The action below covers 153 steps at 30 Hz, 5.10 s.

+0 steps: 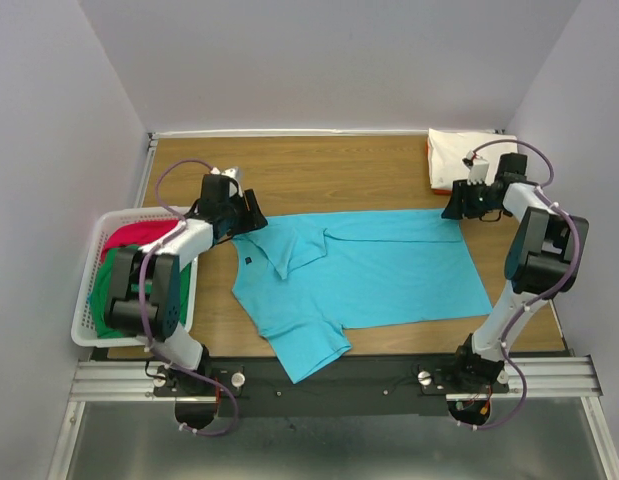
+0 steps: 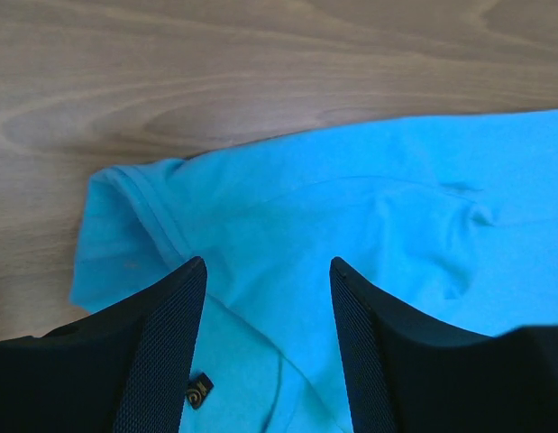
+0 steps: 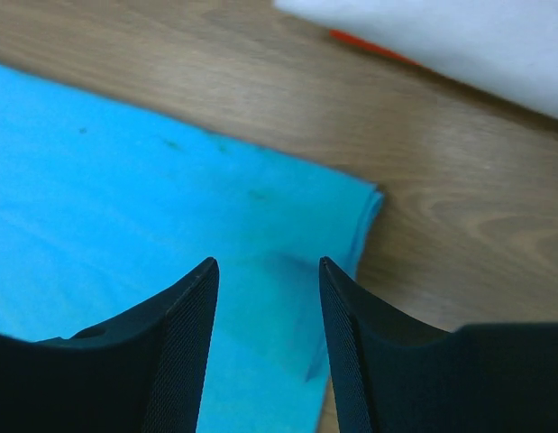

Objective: Fold and stack the t-shirts
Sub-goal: Fold the tshirt

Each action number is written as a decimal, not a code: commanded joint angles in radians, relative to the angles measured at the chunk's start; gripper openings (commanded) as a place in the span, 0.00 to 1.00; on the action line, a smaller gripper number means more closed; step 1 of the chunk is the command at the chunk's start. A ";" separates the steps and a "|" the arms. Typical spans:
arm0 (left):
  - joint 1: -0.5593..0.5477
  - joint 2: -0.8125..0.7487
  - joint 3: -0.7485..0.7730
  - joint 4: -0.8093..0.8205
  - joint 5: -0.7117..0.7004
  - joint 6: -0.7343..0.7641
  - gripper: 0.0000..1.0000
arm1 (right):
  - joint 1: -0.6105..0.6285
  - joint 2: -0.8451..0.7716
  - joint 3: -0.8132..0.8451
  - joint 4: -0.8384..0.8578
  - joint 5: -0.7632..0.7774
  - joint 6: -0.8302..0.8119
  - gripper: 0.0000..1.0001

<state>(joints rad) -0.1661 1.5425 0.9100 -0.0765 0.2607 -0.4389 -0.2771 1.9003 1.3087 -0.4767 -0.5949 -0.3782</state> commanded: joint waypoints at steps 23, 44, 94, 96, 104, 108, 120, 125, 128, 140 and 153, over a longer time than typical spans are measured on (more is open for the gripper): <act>0.066 0.277 0.101 0.003 0.037 0.000 0.59 | 0.030 0.135 0.135 -0.023 0.138 0.052 0.01; 0.076 0.462 0.386 -0.071 0.080 0.009 0.56 | 0.050 0.155 0.563 -0.023 0.161 0.084 0.00; -0.007 0.456 0.354 -0.227 0.009 0.115 0.47 | 0.070 -0.491 -0.235 -0.039 -0.069 -0.060 0.72; -0.001 0.481 0.409 -0.247 0.009 0.127 0.47 | 0.070 -0.486 -0.236 -0.040 -0.068 -0.067 0.72; 0.004 0.363 0.492 -0.289 0.020 0.262 0.51 | 0.072 -0.422 -0.235 -0.262 -0.124 -0.431 0.71; 0.002 0.161 0.455 -0.275 -0.075 0.354 0.57 | 0.072 -0.426 -0.267 -0.382 -0.157 -0.663 0.72; -0.324 -0.068 0.273 -0.373 0.198 0.447 0.80 | 0.075 -0.446 -0.341 -0.619 -0.230 -1.154 0.80; -0.582 -0.108 0.114 -0.414 -0.004 0.318 0.69 | 0.075 -0.435 -0.301 -0.553 -0.160 -0.963 0.73; -0.674 -0.108 0.060 -0.427 -0.093 0.249 0.65 | 0.075 -0.417 -0.290 -0.494 -0.097 -0.822 0.68; -0.889 0.048 0.104 -0.443 -0.230 0.063 0.43 | 0.073 -0.414 -0.338 -0.392 -0.043 -0.657 0.66; -0.949 0.206 0.167 -0.534 -0.353 0.055 0.43 | 0.067 -0.405 -0.321 -0.375 0.004 -0.616 0.66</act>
<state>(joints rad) -1.1084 1.7184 1.0554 -0.5575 -0.0105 -0.3668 -0.2085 1.4899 0.9829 -0.8726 -0.6224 -1.0168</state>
